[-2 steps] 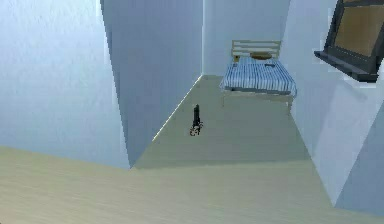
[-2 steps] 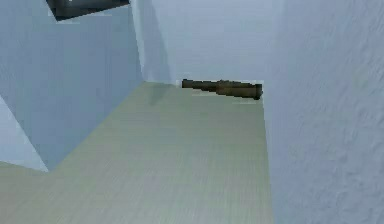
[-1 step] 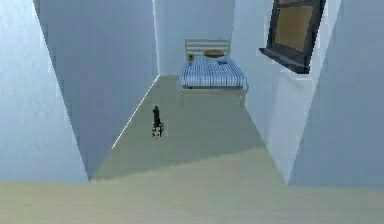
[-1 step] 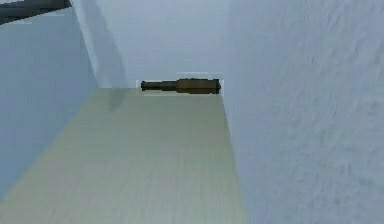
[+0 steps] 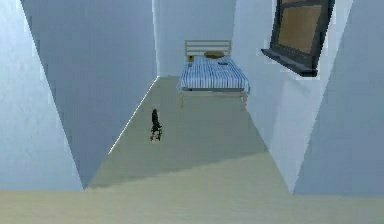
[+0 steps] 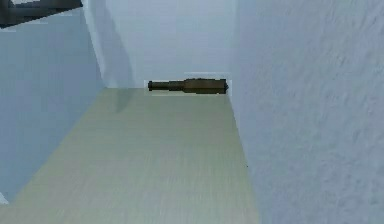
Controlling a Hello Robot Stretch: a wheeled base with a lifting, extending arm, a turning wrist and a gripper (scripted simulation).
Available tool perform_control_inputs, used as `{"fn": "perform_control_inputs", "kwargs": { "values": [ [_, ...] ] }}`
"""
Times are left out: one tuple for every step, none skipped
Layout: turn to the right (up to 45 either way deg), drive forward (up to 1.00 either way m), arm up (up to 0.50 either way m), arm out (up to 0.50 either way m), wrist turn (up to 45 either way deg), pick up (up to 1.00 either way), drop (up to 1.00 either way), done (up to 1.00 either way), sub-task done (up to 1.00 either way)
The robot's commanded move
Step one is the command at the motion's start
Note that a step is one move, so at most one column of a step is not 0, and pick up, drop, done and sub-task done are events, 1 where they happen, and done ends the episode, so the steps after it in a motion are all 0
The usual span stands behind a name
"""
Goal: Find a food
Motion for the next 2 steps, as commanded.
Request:
{"fn": "perform_control_inputs", "kwargs": {
  "values": [
    [-45.0,0.00,0.00,0.00,0.0,0.00,0.00,0.00,0.00],
    [-18.0,0.00,0.00,0.00,0.0,0.00,0.00,0.00,0.00]
  ]
}}
